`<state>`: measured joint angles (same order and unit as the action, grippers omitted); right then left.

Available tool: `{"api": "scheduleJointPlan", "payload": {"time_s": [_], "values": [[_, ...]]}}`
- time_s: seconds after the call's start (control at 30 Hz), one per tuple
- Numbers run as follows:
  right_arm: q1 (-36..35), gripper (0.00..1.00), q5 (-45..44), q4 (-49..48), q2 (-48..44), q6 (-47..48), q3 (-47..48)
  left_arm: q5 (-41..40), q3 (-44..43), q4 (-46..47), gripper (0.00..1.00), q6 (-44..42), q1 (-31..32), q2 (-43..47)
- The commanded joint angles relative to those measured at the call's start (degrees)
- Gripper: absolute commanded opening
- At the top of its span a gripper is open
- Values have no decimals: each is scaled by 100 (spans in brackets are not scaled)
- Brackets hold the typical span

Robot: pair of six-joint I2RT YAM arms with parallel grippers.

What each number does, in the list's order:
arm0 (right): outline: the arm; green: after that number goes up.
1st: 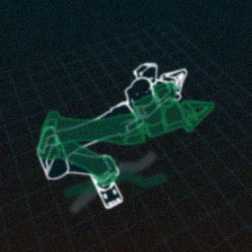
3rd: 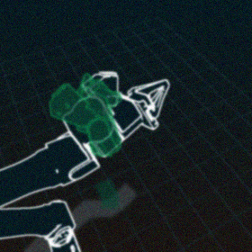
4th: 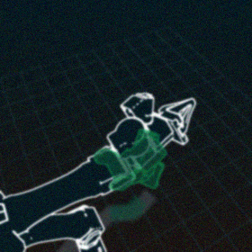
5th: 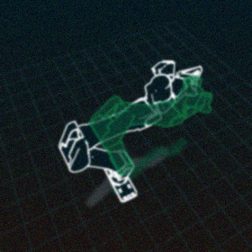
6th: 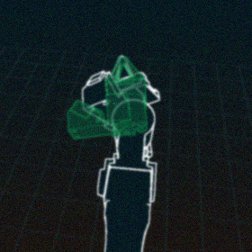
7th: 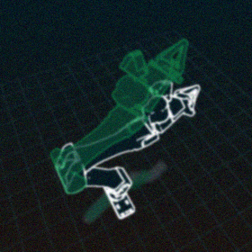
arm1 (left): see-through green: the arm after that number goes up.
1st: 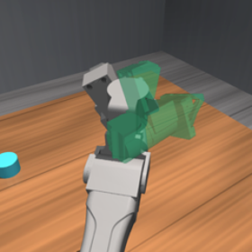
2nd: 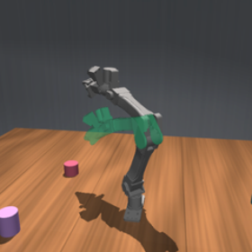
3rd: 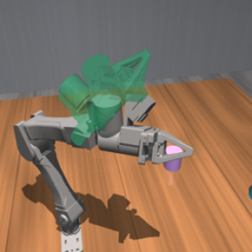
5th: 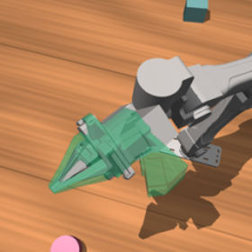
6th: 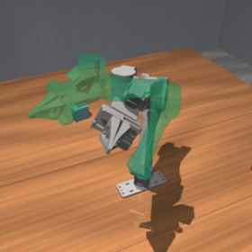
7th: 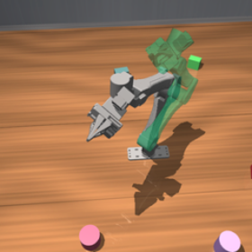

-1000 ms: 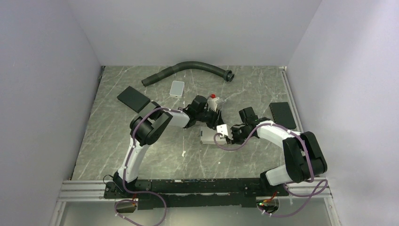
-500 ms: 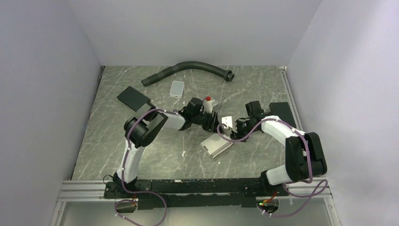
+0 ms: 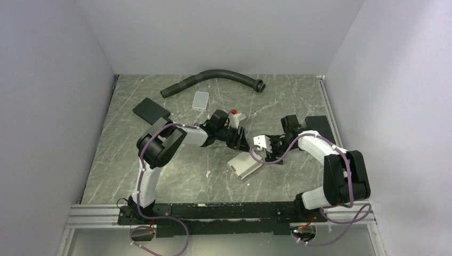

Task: Fold the paper box
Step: Close the paper box at the center of the board.

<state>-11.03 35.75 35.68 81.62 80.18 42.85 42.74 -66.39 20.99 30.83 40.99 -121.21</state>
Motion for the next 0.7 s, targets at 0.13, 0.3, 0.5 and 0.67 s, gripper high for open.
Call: {"api": "scheduleJointPlan", "payload": {"time_s": [0.13,0.3,0.5,0.67], "values": [[-292,84,364,-55,-174,873,-148,-94,335,-510,56,-332,-19,106],[-513,75,93,-1104,-110,105,-311,41,297,-519,55,-310,127,-93],[-823,38,-87,-1569,-23,-77,-410,159,257,-531,53,-317,276,-283],[-924,18,-117,-1608,51,-169,-418,225,270,-422,52,-230,409,-430]]}}
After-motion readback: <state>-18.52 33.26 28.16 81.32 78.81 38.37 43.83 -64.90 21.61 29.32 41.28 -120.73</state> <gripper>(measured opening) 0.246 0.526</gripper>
